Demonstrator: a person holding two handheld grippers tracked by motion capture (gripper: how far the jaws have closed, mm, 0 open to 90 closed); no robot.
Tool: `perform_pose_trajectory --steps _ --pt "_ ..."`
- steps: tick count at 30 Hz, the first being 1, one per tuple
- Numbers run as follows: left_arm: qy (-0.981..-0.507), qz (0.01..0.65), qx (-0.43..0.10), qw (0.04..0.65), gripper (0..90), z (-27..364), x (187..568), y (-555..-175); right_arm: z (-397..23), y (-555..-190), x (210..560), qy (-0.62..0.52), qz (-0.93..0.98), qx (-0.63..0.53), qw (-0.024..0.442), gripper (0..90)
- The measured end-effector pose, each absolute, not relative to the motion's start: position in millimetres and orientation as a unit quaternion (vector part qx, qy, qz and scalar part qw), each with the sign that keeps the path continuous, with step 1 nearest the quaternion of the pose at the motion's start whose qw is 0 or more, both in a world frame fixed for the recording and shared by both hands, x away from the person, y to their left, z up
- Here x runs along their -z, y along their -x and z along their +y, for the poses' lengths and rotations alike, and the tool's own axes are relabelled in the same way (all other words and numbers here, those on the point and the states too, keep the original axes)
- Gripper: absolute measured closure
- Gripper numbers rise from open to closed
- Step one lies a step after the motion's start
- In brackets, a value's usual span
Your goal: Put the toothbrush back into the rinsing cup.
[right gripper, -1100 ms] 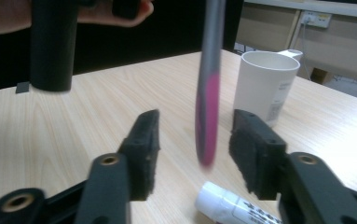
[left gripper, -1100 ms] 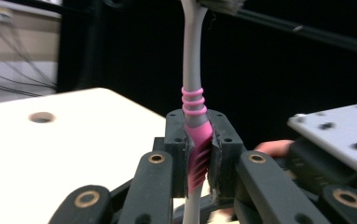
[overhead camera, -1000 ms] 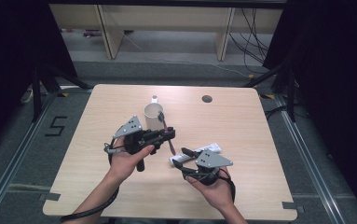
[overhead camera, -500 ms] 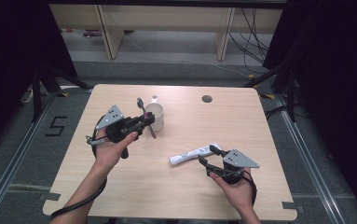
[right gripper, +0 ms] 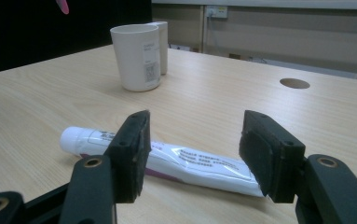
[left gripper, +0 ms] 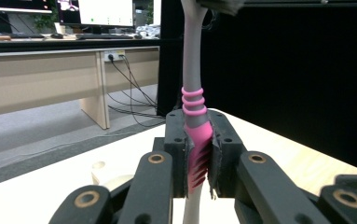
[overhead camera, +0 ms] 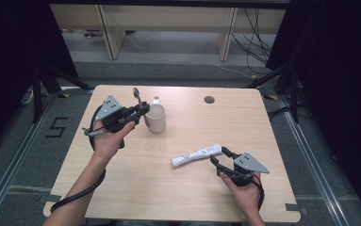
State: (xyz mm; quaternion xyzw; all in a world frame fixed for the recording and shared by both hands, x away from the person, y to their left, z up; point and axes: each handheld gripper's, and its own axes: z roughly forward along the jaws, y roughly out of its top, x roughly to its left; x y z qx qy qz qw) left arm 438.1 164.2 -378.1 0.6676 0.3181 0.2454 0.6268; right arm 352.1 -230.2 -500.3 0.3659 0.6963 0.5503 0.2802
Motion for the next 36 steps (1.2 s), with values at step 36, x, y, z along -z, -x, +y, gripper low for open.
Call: perform_pose_trajectory --steps 36 --pt "-0.659 0.318 -0.304 0.610 79.8 160 358 -500 -231 -352 504 -0.374 0.689 -0.552 0.282 44.6"
